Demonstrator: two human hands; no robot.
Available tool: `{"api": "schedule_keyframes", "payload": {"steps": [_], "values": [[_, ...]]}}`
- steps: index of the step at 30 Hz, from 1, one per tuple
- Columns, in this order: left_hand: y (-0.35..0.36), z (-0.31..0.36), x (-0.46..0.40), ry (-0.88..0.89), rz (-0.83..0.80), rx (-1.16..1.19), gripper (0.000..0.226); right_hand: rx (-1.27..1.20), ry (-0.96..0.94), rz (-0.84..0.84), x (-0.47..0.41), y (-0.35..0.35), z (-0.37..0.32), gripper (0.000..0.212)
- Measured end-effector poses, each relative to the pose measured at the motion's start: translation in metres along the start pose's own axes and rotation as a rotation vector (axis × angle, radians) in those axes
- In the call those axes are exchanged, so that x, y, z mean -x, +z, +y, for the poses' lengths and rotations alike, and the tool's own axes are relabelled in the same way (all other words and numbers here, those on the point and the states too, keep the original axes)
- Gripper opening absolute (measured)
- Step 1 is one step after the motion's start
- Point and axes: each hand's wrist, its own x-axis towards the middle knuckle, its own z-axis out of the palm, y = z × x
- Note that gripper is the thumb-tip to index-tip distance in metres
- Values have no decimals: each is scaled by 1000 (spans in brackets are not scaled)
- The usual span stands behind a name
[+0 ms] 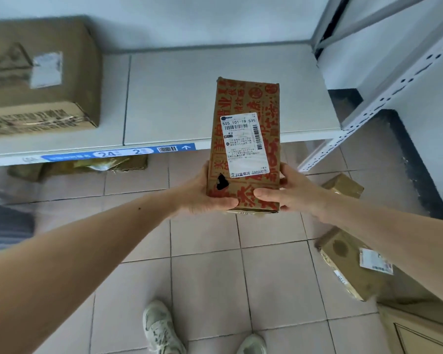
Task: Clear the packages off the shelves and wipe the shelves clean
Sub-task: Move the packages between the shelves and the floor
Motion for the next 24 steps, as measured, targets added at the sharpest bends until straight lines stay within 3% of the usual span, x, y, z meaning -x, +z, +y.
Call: {"api": "schedule_keyframes", "payload": {"steps": [5,8,11,20,24], "values": [[-77,-20,18,-3,73,40,89,48,-61,-55,-45,43,-70,82],[-124,-37,23,-33,90,55,109,29,-38,-53,-76,71,-105,82],[-172,-54,26,-34,132,62,105,18,-21,-36,-110,100,-138,78],[-264,-93,-2,-81,260,106,102,-1,-25,-77,-206,144,-194,67],[-289,-97,-25,-64,297,137,101,25,-29,-94,-247,144,-212,72]]}}
